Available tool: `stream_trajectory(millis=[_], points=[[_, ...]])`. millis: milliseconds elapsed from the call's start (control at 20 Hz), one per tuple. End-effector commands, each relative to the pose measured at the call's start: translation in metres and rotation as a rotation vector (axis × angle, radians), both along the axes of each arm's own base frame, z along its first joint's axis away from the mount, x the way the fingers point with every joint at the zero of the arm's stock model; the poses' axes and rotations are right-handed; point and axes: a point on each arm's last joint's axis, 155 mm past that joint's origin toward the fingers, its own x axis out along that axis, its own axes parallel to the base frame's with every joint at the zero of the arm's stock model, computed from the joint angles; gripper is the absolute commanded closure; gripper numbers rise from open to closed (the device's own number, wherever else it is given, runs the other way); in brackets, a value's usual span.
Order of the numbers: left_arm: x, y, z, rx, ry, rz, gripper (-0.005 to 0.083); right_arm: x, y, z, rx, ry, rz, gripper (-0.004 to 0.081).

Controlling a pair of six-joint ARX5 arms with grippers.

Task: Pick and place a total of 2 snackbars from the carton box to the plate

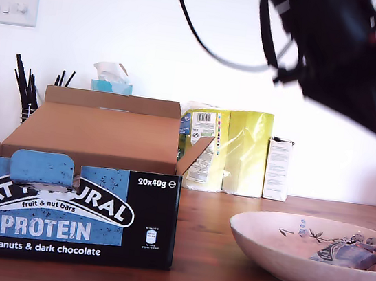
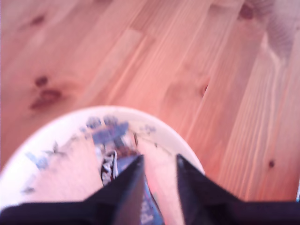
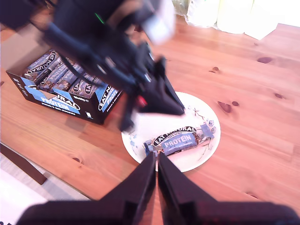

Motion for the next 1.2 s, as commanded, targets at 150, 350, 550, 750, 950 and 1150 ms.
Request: stream_trajectory(millis=[150, 350, 550, 750, 950, 1150], points=[[-0.006, 0.023, 0.045, -0.03, -0.032, 0.002, 0.0797, 0.0, 0.0, 0.006, 0.003, -0.031, 0.005, 0.0783], [-0.003, 0.044, 0.056, -0.043, -0.04, 0.024, 0.0797, 0.0, 0.001, 0.007, 0.003, -0.033, 0.006, 0.0783], [0.0, 0.08, 0.058, -0.066, -0.065, 0.075, 0.0797, 0.003, 0.002, 0.013, 0.007, -0.062, 0.013, 0.0783], [0.013, 0.13, 0.056, -0.075, -0.077, 0.193, 0.0797, 0.0, 0.02, 0.022, 0.046, -0.086, 0.116, 0.0783], [0.023, 0.18, 0.052, -0.064, -0.1, 0.316, 0.0797, -0.003, 0.036, 0.031, 0.063, -0.119, 0.218, 0.0783], [0.029, 0.213, 0.044, -0.028, -0.094, 0.398, 0.0797, 0.002, 0.045, 0.04, 0.075, -0.149, 0.272, 0.0783]])
